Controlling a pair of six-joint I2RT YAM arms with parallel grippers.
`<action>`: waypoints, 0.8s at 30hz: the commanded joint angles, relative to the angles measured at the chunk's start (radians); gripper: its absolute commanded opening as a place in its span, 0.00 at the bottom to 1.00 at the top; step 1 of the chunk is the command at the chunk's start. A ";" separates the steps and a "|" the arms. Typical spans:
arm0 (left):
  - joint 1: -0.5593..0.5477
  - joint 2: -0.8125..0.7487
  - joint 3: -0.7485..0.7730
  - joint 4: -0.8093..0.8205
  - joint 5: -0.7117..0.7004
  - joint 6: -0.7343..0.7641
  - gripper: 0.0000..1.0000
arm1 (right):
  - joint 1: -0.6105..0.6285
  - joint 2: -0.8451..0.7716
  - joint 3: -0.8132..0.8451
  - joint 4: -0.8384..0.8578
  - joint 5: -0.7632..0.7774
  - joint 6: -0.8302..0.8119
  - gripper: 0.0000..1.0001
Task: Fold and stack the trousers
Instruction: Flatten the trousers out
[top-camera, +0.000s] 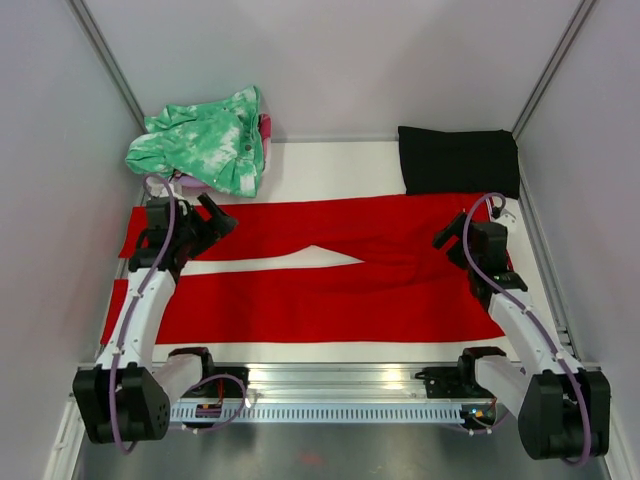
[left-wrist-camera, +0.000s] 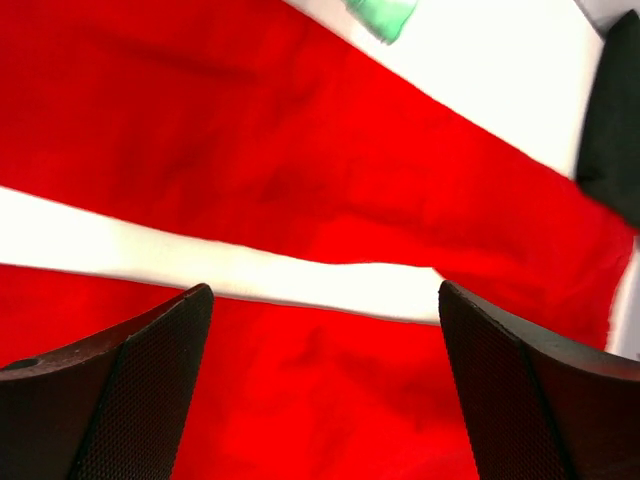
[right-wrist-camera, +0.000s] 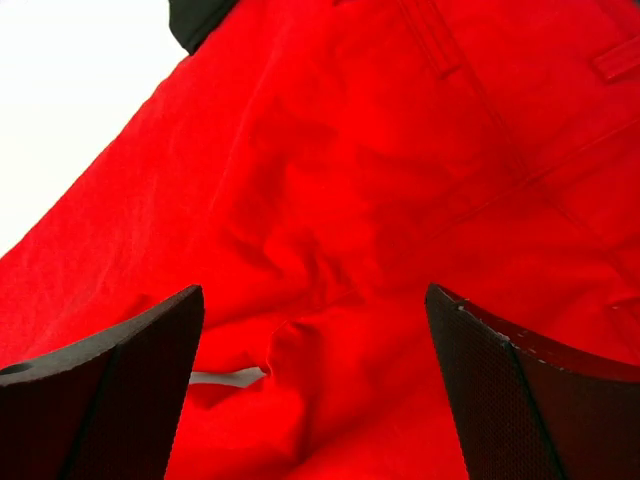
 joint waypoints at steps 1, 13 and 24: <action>0.001 0.040 -0.122 0.217 0.070 -0.271 0.98 | 0.007 0.045 -0.002 0.150 -0.037 0.057 0.98; 0.007 0.265 -0.174 0.492 0.130 -0.321 0.83 | 0.106 0.401 0.188 0.032 -0.091 -0.025 0.97; -0.242 0.281 -0.084 0.287 -0.134 -0.165 0.78 | 0.229 0.403 0.109 -0.012 0.028 -0.026 0.94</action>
